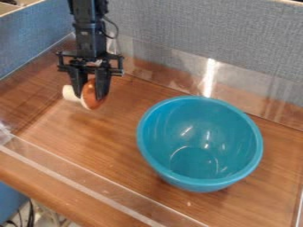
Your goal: Remove the mushroom from inside the blue bowl and put it on the table
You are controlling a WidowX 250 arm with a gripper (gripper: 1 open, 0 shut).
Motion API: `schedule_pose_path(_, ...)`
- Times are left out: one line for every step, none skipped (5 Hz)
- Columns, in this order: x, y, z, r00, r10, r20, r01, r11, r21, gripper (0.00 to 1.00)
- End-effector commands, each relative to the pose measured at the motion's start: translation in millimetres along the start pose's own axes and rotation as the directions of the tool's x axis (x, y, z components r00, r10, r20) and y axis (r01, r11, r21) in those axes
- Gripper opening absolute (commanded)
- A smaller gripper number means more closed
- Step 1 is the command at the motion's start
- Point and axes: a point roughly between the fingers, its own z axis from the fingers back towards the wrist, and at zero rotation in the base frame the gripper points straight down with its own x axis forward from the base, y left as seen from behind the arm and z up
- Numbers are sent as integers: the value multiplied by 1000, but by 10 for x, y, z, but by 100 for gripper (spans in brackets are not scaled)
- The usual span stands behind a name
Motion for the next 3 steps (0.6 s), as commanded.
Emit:
schedule_pose_path(139,-62,170,997,29,66,-29,1000,0,0)
schedule_pose_path(19,-32,56,997,39,59,-39,999,-2,0)
schedule_pose_path(-114,4,-32,997,54,59,-53,999,-4,0)
